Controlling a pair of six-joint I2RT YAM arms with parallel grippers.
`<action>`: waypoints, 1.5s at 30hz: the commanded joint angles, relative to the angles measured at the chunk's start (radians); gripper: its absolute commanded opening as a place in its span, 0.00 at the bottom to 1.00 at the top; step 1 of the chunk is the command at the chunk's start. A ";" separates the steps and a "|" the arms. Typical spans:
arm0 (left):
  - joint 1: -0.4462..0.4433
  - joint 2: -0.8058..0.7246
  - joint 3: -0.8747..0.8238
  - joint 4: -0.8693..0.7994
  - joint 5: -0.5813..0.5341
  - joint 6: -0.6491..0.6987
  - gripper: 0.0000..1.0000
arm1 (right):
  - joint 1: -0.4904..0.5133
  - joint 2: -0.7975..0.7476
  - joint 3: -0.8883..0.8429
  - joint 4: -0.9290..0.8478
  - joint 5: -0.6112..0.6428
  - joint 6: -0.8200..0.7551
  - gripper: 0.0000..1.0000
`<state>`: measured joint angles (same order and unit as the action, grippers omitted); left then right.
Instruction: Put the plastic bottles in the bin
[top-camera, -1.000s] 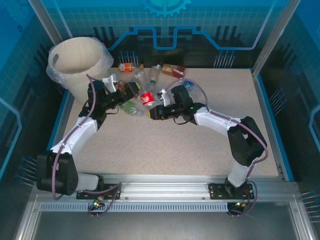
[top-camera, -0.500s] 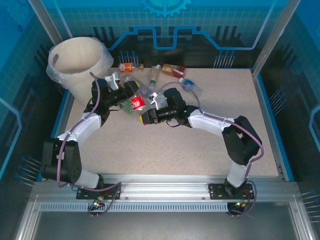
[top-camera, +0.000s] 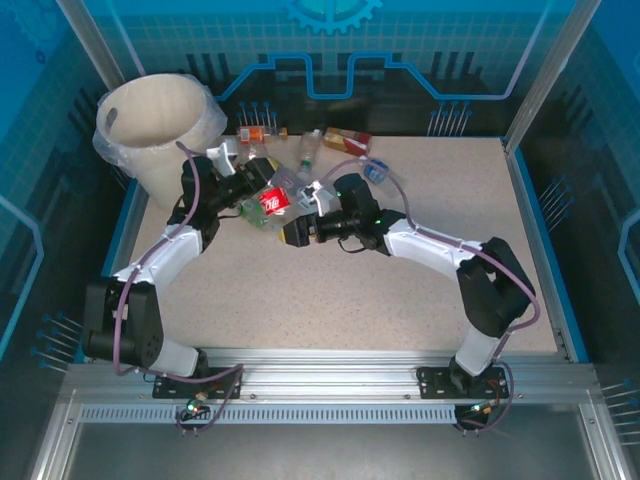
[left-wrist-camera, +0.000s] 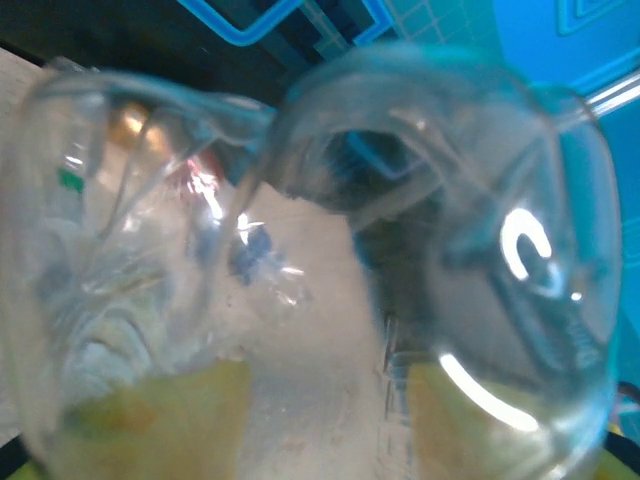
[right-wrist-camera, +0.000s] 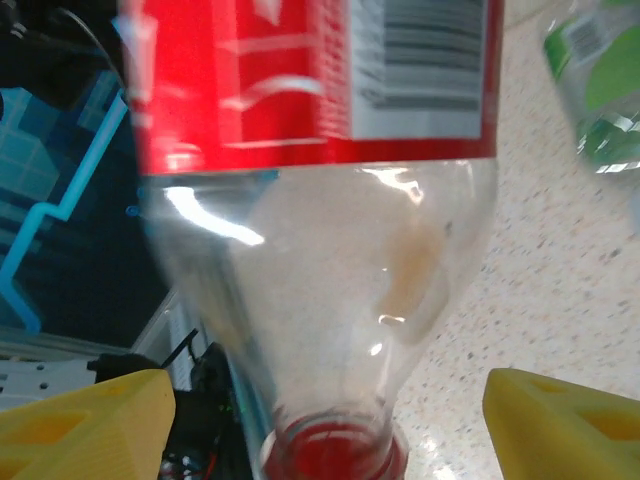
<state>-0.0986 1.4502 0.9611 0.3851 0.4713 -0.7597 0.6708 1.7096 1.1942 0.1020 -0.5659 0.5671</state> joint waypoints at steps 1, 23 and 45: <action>-0.006 -0.068 0.088 -0.084 -0.114 0.118 0.47 | -0.027 -0.079 -0.004 -0.009 0.111 -0.068 0.99; 0.169 0.078 0.702 -0.164 -0.739 0.716 0.47 | -0.074 -0.532 -0.271 -0.015 0.729 -0.105 1.00; 0.311 0.541 0.918 -0.216 -0.570 0.697 0.51 | -0.082 -0.503 -0.270 -0.048 0.772 -0.114 1.00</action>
<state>0.2005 1.9762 1.8431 0.1829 -0.1764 -0.0212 0.6022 1.1988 0.9306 0.0601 0.1753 0.4618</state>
